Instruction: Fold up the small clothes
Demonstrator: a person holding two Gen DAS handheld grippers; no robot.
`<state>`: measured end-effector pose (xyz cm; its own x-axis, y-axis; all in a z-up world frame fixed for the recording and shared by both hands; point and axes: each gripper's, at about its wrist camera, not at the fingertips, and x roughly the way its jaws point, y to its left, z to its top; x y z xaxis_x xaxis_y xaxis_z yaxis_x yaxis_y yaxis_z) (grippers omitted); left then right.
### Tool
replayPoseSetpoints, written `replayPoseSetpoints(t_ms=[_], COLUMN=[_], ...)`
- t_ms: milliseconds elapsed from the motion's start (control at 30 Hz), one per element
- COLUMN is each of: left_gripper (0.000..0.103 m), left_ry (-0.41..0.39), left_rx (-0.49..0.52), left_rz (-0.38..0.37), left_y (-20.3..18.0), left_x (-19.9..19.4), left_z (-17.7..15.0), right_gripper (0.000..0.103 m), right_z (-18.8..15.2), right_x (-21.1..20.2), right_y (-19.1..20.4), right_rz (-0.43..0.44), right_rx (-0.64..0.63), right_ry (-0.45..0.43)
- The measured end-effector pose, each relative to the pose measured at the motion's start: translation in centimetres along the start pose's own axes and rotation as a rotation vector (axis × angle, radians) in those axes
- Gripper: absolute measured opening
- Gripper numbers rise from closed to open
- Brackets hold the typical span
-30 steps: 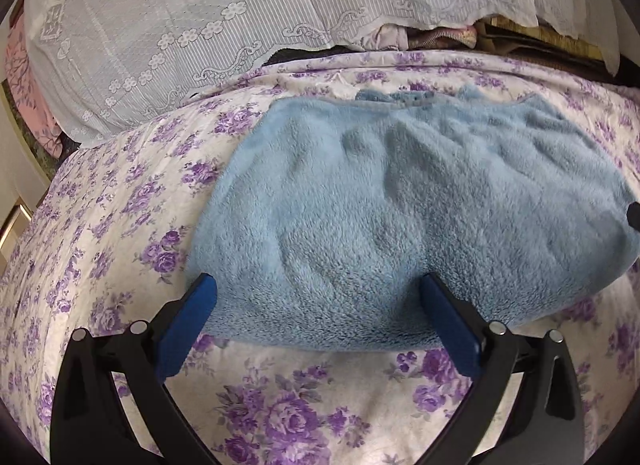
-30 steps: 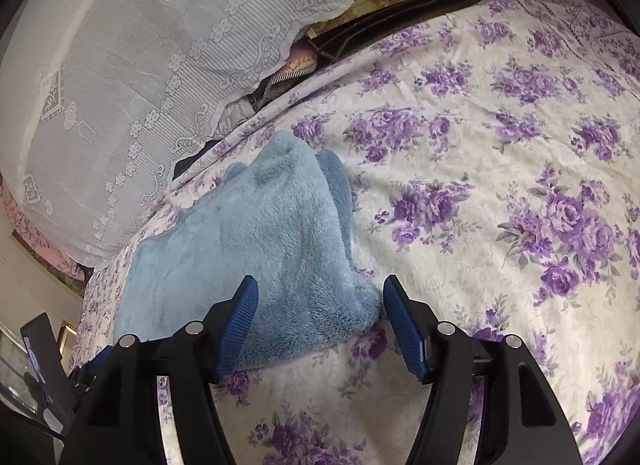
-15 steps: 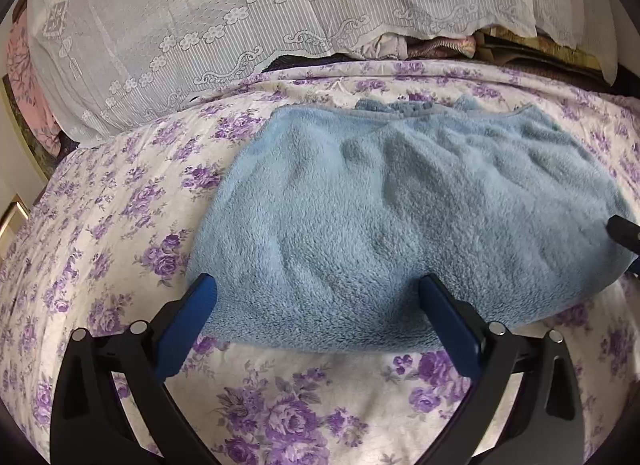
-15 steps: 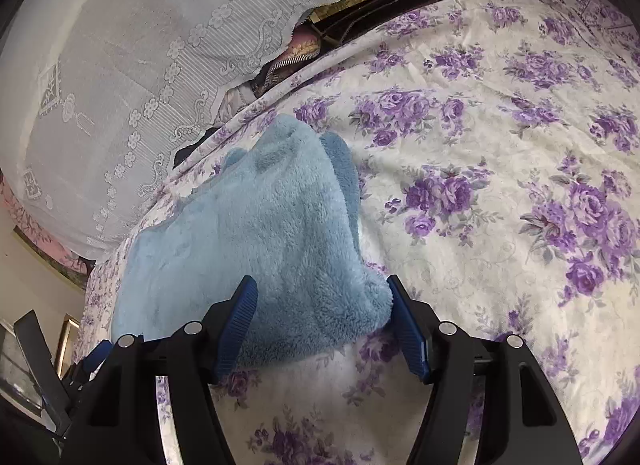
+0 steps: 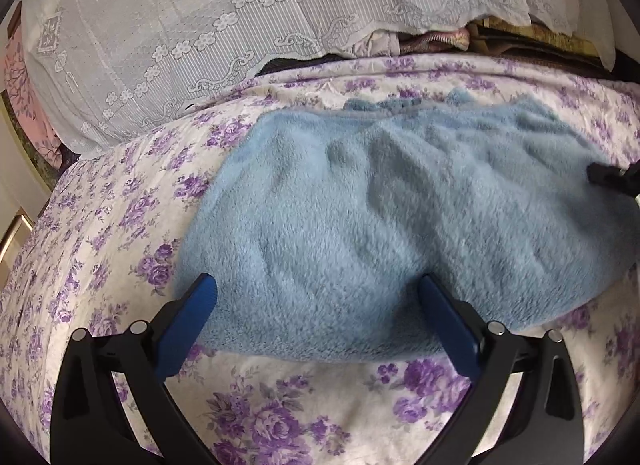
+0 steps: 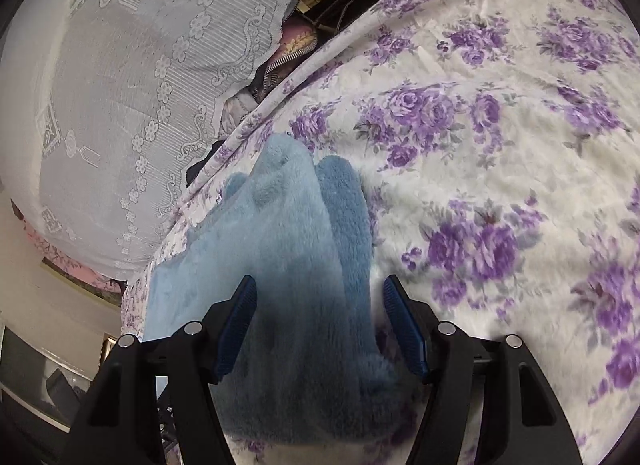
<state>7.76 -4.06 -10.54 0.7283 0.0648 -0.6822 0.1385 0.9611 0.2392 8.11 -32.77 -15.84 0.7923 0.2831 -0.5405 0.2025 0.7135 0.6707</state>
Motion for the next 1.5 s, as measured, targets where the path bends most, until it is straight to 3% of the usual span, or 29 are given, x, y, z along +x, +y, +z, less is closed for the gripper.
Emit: replayPoseSetpoints(t_ms=[33, 67, 233, 533, 733, 867, 1067, 1333, 1500], left_gripper=[0.099, 0.099, 0.099, 0.098, 0.098, 0.098, 0.098, 0.098, 0.072], left_ry=[0.001, 0.004, 0.010, 0.024, 0.010, 0.034, 0.127, 0.158, 0.119], left_rx=[0.003, 0.007, 0.045, 0.008, 0.004, -0.052, -0.094, -0.087, -0.124], left_rz=[0.001, 0.007, 0.044, -0.026, -0.026, -0.057, -0.150, -0.206, -0.217], left_y=[-0.2, -0.4, -1.3, 0.4, 1.6, 3.9, 4.7, 3.6, 6.7], left_x=[0.1, 0.3, 1.0, 0.6, 0.2, 0.9, 4.3, 6.8, 6.4], left_z=[0.2, 0.2, 0.0, 0.5, 1.5, 3.2, 6.5, 9.7, 10.9], right_gripper=[0.048, 0.044, 0.035, 0.028, 0.024, 0.022, 0.021, 0.019, 0.010], right_z=[-0.1, -0.2, -0.6, -0.9, -0.4, -0.6, -2.9, -6.2, -7.8], right_x=[0.1, 0.2, -0.7, -2.8, -2.9, -2.7, -2.2, -1.6, 0.6], right_y=[0.0, 0.1, 1.3, 5.0, 9.6, 13.1, 17.9, 23.5, 27.3], right_rz=[0.013, 0.027, 0.009, -0.036, -0.078, -0.104, -0.140, -0.118, -0.102], right_rx=[-0.001, 0.001, -0.049, -0.155, -0.258, -0.319, -0.435, -0.563, -0.610], right_ry=[0.007, 0.016, -0.028, -0.113, -0.119, -0.129, -0.138, -0.099, -0.082])
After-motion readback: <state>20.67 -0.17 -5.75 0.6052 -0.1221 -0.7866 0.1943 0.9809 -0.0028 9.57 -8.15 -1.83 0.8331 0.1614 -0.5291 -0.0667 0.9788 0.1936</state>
